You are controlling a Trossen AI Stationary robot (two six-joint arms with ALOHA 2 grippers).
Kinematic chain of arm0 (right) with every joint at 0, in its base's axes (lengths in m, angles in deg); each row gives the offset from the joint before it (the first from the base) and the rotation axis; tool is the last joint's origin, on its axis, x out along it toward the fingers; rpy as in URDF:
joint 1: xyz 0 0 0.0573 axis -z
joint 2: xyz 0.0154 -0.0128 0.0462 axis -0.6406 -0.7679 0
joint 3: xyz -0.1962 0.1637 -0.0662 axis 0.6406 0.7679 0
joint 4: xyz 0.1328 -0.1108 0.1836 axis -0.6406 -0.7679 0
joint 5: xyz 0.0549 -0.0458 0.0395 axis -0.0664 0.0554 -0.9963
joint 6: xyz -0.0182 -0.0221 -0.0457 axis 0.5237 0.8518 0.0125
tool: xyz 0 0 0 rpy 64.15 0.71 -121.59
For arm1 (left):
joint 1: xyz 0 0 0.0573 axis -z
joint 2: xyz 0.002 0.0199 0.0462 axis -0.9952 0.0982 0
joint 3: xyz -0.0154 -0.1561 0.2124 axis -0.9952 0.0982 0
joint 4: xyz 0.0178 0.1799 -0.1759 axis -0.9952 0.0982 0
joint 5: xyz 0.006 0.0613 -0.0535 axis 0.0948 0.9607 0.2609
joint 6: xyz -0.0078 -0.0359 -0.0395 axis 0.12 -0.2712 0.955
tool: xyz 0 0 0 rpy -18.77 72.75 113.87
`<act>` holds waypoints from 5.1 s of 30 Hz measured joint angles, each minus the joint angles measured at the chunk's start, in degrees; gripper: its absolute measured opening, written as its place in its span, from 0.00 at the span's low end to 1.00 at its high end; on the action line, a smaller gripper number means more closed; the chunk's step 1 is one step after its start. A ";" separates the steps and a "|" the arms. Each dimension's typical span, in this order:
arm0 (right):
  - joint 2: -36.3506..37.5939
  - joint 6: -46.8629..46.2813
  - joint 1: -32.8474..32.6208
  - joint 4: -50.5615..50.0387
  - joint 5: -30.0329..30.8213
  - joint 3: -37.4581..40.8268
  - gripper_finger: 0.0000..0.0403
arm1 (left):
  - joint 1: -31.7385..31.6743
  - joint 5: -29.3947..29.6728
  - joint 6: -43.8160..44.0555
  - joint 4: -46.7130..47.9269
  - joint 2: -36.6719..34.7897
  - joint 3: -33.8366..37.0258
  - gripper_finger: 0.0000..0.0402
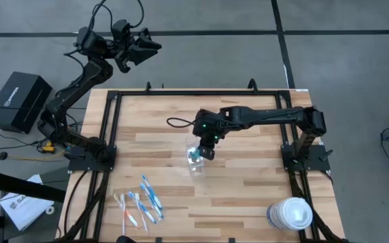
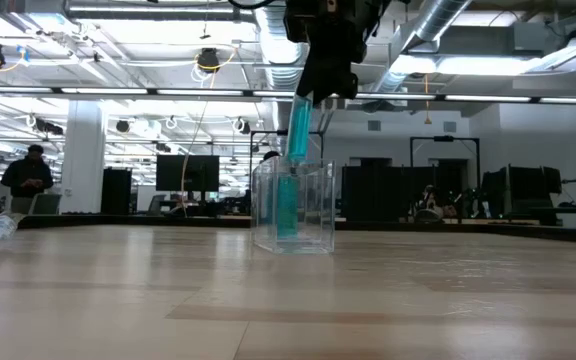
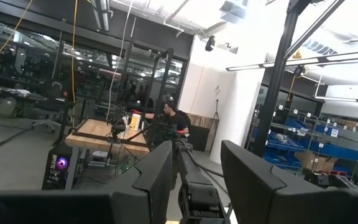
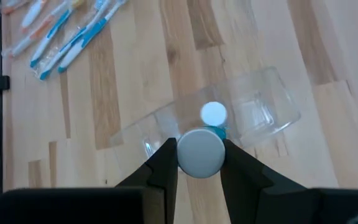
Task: Pick & Place toothbrushing station
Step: Put the blue mouthwash bottle into the transparent organizer, then put the right blue toothbrush into the transparent organizer
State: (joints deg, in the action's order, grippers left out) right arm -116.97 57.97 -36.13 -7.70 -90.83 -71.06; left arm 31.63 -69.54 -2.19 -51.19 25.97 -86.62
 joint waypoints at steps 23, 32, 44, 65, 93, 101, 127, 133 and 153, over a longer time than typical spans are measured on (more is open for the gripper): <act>-0.02 0.69 0.83 3.98 -2.92 7.82 0.21 | 0.00 -0.11 -0.15 0.04 0.01 0.00 0.33; 0.04 1.04 2.34 6.43 -2.90 7.69 0.21 | 0.00 -0.07 -0.15 0.02 0.02 0.00 0.33; 0.04 2.99 2.51 5.76 -2.82 8.30 0.21 | 0.00 0.07 -1.27 0.04 0.02 0.00 0.33; 0.02 5.28 5.53 8.59 -2.33 11.21 0.21 | 0.37 -0.15 -2.71 0.02 0.02 0.00 0.33; -0.02 5.94 6.12 11.84 -1.47 15.74 0.21 | 0.37 -0.26 -3.21 0.02 0.02 0.00 0.33; -0.04 6.61 6.18 11.83 -1.33 15.74 0.21 | 0.37 -0.26 -4.28 0.02 0.02 0.00 0.33; -4.85 8.07 4.57 10.29 -0.94 11.19 0.20 | 0.37 -0.74 -4.24 0.02 0.04 0.00 0.33; -4.85 6.45 4.57 10.61 -1.24 11.19 0.39 | 0.37 -0.84 -4.24 0.01 0.04 0.00 0.33; -4.39 6.34 5.77 0.29 1.86 0.41 0.73 | 0.37 -1.20 -4.20 0.02 0.04 0.00 0.33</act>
State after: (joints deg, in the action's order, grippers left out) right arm -121.37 64.32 -30.36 -7.40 -88.97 -70.65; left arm 32.01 -70.75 -6.38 -51.17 26.01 -86.62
